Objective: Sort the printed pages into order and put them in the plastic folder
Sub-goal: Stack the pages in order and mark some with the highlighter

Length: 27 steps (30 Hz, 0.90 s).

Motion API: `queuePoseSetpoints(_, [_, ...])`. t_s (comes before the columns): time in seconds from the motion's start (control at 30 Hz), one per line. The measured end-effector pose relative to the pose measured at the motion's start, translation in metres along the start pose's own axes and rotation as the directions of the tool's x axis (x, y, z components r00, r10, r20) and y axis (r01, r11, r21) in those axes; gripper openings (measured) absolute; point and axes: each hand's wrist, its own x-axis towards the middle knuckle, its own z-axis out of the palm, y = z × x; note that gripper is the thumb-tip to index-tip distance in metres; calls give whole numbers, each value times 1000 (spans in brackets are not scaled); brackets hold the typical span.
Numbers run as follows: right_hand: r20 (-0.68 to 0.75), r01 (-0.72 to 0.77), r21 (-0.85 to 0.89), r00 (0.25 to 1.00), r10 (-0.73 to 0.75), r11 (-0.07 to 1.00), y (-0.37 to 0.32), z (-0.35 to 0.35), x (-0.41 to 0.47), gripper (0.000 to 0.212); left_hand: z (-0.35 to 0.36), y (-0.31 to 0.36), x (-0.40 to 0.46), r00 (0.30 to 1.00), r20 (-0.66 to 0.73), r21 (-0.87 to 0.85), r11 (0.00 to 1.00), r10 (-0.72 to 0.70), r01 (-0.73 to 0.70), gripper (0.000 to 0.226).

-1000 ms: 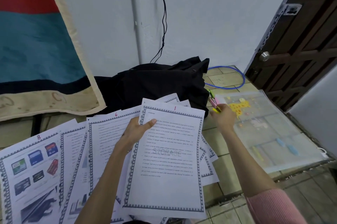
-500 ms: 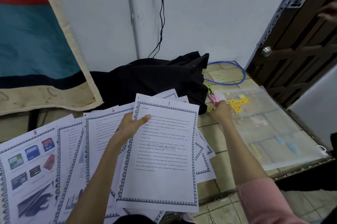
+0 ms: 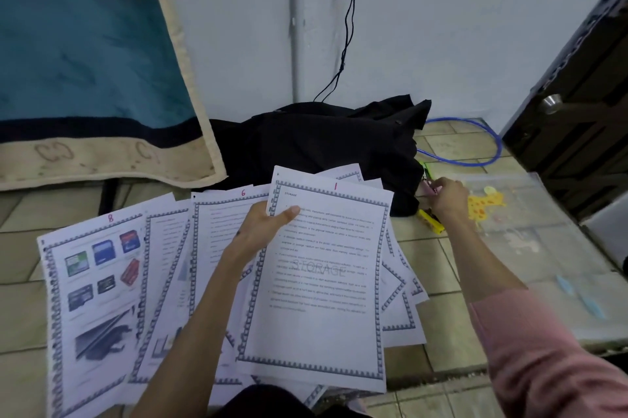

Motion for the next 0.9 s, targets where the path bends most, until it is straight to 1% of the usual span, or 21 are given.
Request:
queuePoseSetpoints(0.07, [-48,-20,106,999,26,994,0,-4,-5,32,-2,0,-1,1000,-13,-11,1000,-4,4,11])
queuePoseSetpoints(0.13, [-111,-50,273,990,83,961,-4,-11,-13,41,-4,0,-3,1000,-24,-29,1000,-4,3,17])
queuePoseSetpoints(0.17, [-144,-77,393,979,144,916,-7,-15,-17,44,-5,0,-3,1000,-28,-32,999,-1,0,20])
queuePoseSetpoints(0.2, [-154,-113,534,961,227,838,-11,-20,-22,42,-6,0,-4,1000,-30,-35,999,2,-3,20])
queuePoseSetpoints(0.23, [-139,-122,698,944,300,705,-16,-25,-25,33,-7,1,-5,999,-32,-36,999,5,-6,19])
queuePoseSetpoints(0.27, [-78,-114,852,938,338,512,-22,-32,-28,20,-8,1,-7,999,-37,-39,999,6,-7,18])
queuePoseSetpoints(0.3, [27,-115,956,951,309,270,-30,-40,-32,10,-10,1,-8,999,-43,-46,999,7,-9,16])
queuePoseSetpoints(0.33, [144,-153,988,967,210,27,-42,-48,-37,6,-11,2,-11,999,-48,-55,998,9,-12,13])
queuePoseSetpoints(0.37, [232,-221,964,971,63,-148,-55,-56,-43,5,-13,1,-13,999,-52,-65,998,12,-15,10])
queuePoseSetpoints(0.4, [283,-294,931,956,-81,-219,-70,-62,-50,4,-15,0,-15,998,-58,-75,997,13,-17,8])
queuePoseSetpoints(0.43, [300,-340,918,932,-204,-203,-88,-66,-59,7,-16,-1,-17,998,-68,-83,996,11,-17,7])
queuePoseSetpoints(0.47, [287,-336,934,908,-304,-119,-106,-68,-69,12,-18,-2,-19,997,-76,-85,996,14,-21,7])
queuePoseSetpoints(0.5, [263,-281,960,880,-396,12,-124,-68,-80,17,-19,-2,-20,997,-81,-84,996,21,-27,8])
queuePoseSetpoints(0.57, [221,-22,938,807,-547,347,-155,-64,-101,20,-21,-5,-21,996,-85,-77,997,26,-32,11])
queuePoseSetpoints(0.6, [216,136,871,758,-615,473,-168,-61,-110,22,-22,-5,-22,996,-87,-77,996,28,-35,12])
queuePoseSetpoints(0.63, [219,279,793,698,-681,542,-181,-59,-119,27,-23,-5,-23,996,-87,-80,996,33,-40,13])
queuePoseSetpoints(0.67, [234,391,725,634,-737,567,-192,-57,-127,31,-23,-5,-24,996,-89,-81,996,33,-40,14])
queuePoseSetpoints(0.7, [256,464,677,579,-774,571,-202,-55,-134,34,-24,-6,-25,996,-89,-76,996,31,-37,14])
queuePoseSetpoints(0.73, [278,501,650,543,-792,572,-211,-52,-139,35,-24,-5,-26,995,-94,-70,997,29,-36,12])
queuePoseSetpoints(0.8, [327,526,616,507,-797,587,-223,-48,-146,38,-24,-3,-30,994,-109,-46,998,26,-31,3])
queuePoseSetpoints(0.9, [399,567,566,448,-800,599,-233,-45,-149,46,-25,-5,-32,992,-118,-28,999,43,-47,2])
